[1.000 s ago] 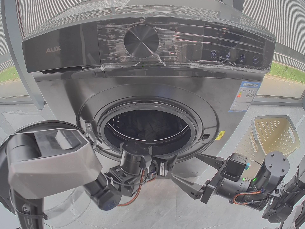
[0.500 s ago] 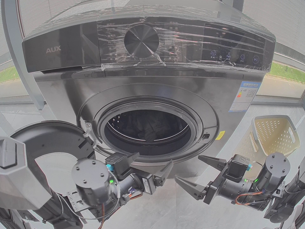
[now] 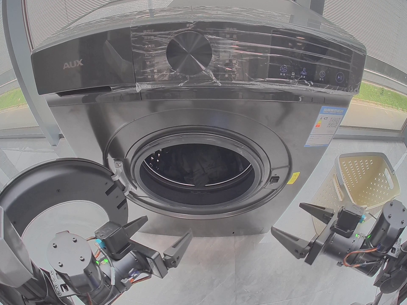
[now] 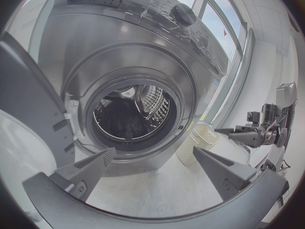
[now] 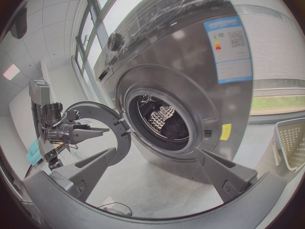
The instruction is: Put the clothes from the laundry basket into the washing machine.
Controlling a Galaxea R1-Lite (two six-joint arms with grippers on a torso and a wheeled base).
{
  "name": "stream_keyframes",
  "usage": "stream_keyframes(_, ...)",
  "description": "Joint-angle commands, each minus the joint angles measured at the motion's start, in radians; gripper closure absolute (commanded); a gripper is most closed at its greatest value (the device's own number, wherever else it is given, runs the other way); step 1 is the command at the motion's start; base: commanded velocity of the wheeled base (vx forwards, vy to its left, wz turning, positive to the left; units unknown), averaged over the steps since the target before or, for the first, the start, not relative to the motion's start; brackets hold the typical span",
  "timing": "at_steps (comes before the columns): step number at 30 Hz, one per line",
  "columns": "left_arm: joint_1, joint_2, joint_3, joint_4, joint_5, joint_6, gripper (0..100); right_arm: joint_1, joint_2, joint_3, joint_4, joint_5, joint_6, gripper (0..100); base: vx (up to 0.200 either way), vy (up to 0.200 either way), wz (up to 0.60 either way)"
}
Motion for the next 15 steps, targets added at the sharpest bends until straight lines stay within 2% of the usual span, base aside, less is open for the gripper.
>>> stream_keyframes(1,0.003,-0.084,0.074,0.002,0.032,0.003,0,-0.087,-0.141,0.031,0.02,-0.001,-0.066,0,-0.2,0.0,0.0)
stream_keyframes(3,0.003,-0.104,0.083,0.007,0.063,0.004,0,-0.124,-0.196,0.031,0.058,-0.001,-0.098,0,-0.2,0.0,0.0)
stream_keyframes(4,0.003,-0.104,0.083,0.007,0.063,0.004,0,-0.124,-0.196,0.031,0.058,-0.001,-0.098,0,-0.2,0.0,0.0)
stream_keyframes(5,0.003,-0.12,0.083,0.01,0.101,0.007,0,-0.139,-0.249,0.031,0.117,-0.004,-0.104,0,-0.2,0.0,0.0)
stream_keyframes(6,0.003,-0.129,0.083,0.015,0.119,0.016,0,-0.149,-0.285,0.031,0.157,-0.004,-0.104,0,-0.2,0.0,0.0)
stream_keyframes(8,0.003,-0.146,0.083,0.019,0.142,0.036,0,-0.17,-0.35,0.031,0.239,-0.005,-0.106,0,-0.2,0.0,0.0)
stream_keyframes(11,0.001,-0.185,0.083,0.038,0.181,0.07,0,-0.239,-0.5,0.031,0.45,-0.03,-0.104,0,-0.2,0.0,0.0)
stream_keyframes(13,0.001,-0.201,0.083,0.048,0.19,0.073,0,-0.253,-0.551,0.031,0.508,-0.036,-0.103,0,-0.2,0.0,0.0)
stream_keyframes(15,0.003,-0.233,0.083,0.088,0.198,0.073,0,-0.27,-0.66,0.031,0.631,-0.042,-0.101,0,-0.2,0.0,0.0)
